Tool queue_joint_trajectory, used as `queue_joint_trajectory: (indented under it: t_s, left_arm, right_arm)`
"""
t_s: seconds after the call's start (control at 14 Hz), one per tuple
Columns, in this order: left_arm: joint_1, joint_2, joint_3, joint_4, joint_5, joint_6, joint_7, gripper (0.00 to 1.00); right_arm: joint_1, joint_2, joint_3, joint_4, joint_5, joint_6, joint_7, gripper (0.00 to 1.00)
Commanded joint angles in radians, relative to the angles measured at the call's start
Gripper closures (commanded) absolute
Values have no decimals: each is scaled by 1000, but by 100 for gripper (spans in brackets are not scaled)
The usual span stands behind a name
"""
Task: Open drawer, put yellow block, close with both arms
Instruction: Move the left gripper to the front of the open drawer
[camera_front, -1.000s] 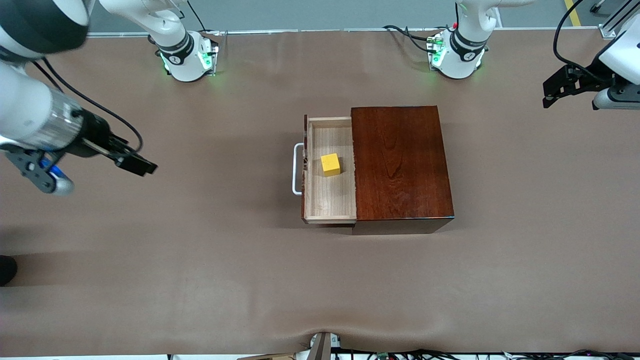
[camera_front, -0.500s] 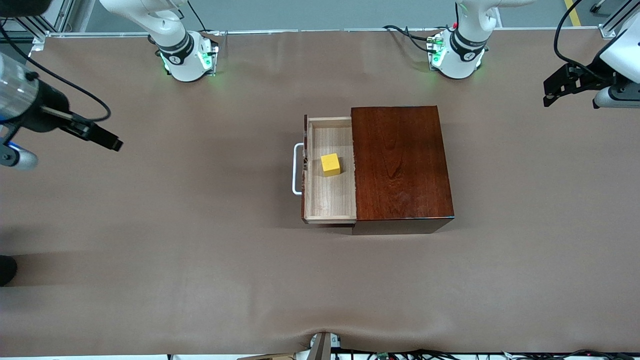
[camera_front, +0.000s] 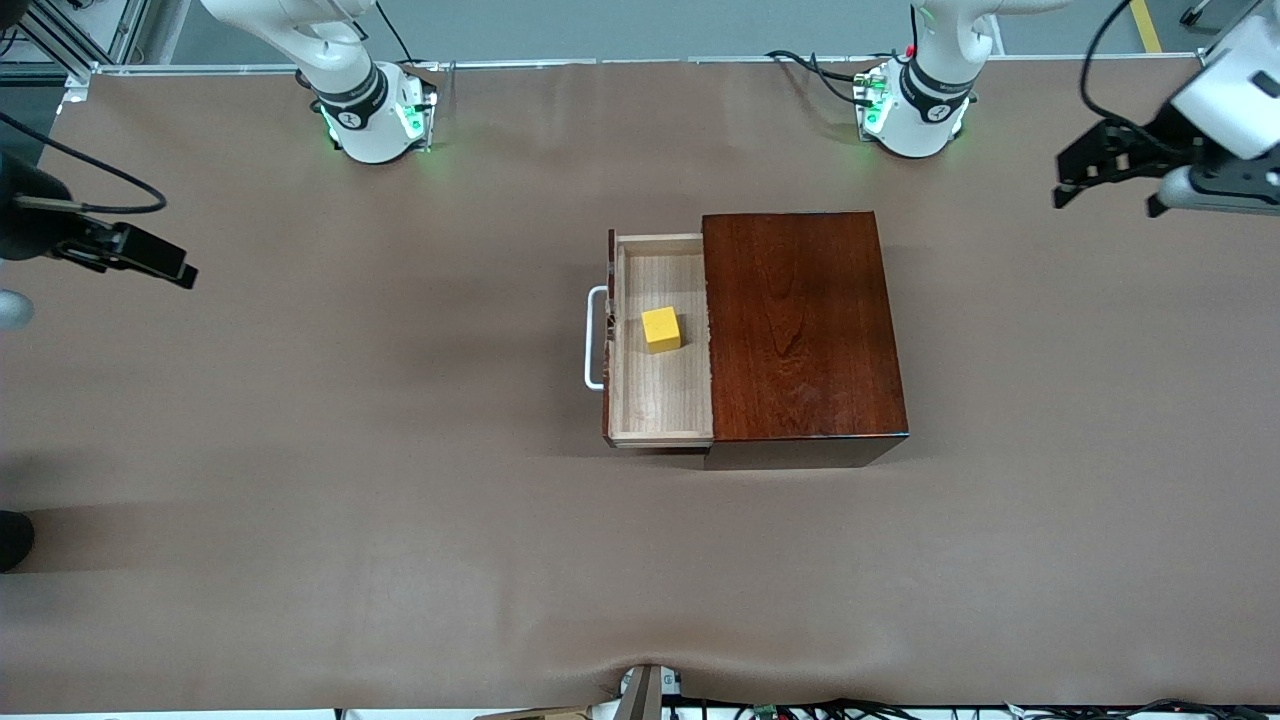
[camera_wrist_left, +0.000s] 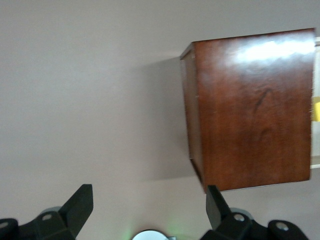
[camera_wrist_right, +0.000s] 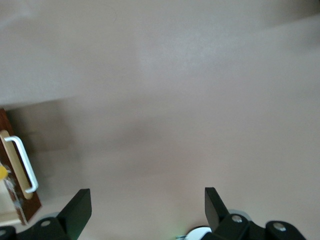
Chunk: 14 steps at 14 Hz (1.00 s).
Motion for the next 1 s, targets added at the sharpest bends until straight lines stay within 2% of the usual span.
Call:
queue_joint_trajectory:
  t_s: [0.0,0.14,0.21,0.43,0.57,0.71,0.86,0.93]
  left_arm:
    - [-9,134,-148,137,-4,-11,-230,0]
    - [-54,243,-237,223,16,0,-432,0]
    - [-105,285,-244,245,29,29,-511,0]
    - [-281,400,-238,252,71,232,-803,0]
    - [-398,486,-218,269,127,366,-986,0]
    - [-502,582,-190,321,201,443,-1164,0]
    - [-623,662,-112,370,218,507,-1310,0]
    - [-703,688,-38,386,218,546,-1370,0]
  right_arm:
    - [-92,-39,21,-59,-9,12,-178,0]
    - [-121,-48,21,-85,-5,16,-216,0]
    - [-131,-63,21,-108,-3,30,-222,0]
    - [-128,-152,7,-245,-3,116,-256,0]
    - [-120,-215,-5,-348,-3,171,-263,0]
    - [-108,-255,-21,-405,-3,185,-292,0]
    - [-54,-263,-71,-418,-12,208,-305,0]
    - [-42,-264,-89,-419,-12,210,-314,0]
